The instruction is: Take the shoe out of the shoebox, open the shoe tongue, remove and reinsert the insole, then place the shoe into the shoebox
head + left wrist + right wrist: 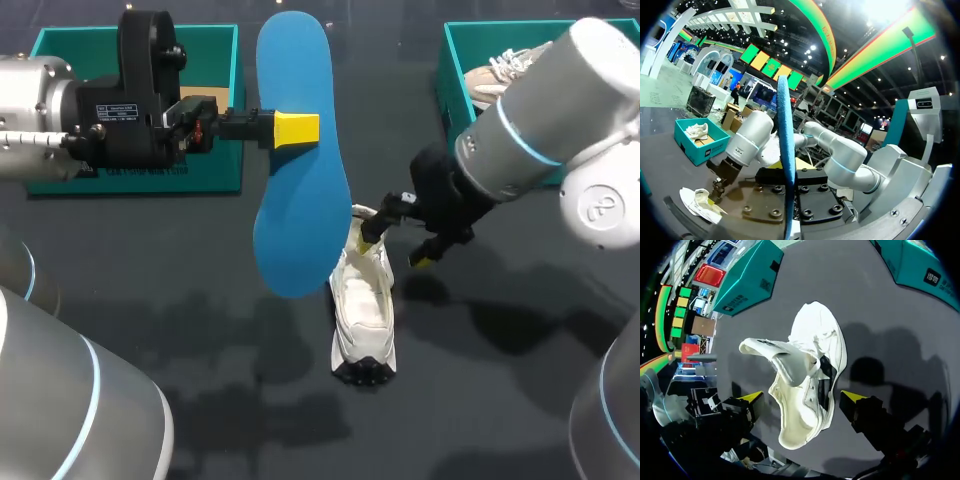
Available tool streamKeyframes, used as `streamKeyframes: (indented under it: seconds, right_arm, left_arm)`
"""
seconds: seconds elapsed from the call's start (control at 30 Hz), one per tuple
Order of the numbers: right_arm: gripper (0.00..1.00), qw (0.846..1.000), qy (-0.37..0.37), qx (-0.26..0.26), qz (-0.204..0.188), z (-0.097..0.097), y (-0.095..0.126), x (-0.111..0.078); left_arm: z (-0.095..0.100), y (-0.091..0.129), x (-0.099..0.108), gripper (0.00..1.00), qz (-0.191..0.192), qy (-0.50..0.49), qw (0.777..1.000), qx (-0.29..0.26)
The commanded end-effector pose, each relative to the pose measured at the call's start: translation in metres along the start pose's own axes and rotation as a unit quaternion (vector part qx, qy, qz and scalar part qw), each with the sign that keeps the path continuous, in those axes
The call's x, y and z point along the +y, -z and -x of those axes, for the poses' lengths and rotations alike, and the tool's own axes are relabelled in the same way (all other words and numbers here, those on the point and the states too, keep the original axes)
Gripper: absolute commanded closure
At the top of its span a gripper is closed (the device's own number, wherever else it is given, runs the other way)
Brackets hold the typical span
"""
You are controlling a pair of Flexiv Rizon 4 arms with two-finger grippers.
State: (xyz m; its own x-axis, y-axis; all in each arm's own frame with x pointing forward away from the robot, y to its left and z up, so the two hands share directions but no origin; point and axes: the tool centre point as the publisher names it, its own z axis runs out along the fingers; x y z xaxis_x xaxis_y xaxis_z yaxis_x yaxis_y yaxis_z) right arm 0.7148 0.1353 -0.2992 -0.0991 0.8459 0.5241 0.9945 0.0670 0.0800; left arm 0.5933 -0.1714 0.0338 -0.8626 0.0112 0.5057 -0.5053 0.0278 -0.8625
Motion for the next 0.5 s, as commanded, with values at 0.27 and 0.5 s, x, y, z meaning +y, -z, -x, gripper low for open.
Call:
streamKeyframes:
  seconds: [0.27, 0.5]
  right_arm:
    - [0.0, 0.998, 0.001, 0.064, 0.015, 0.011, 0.046, -0.015]
    - [0.0, 0.989, 0.023, 0.143, -0.012, -0.002, 0.061, -0.004]
  left_arm:
    - [0.001, -0.002, 0.0, 1.0, 0.0, 0.0, 1.0, 0.0]
    - [0.001, -0.002, 0.0, 1.0, 0.0, 0.0, 1.0, 0.0]
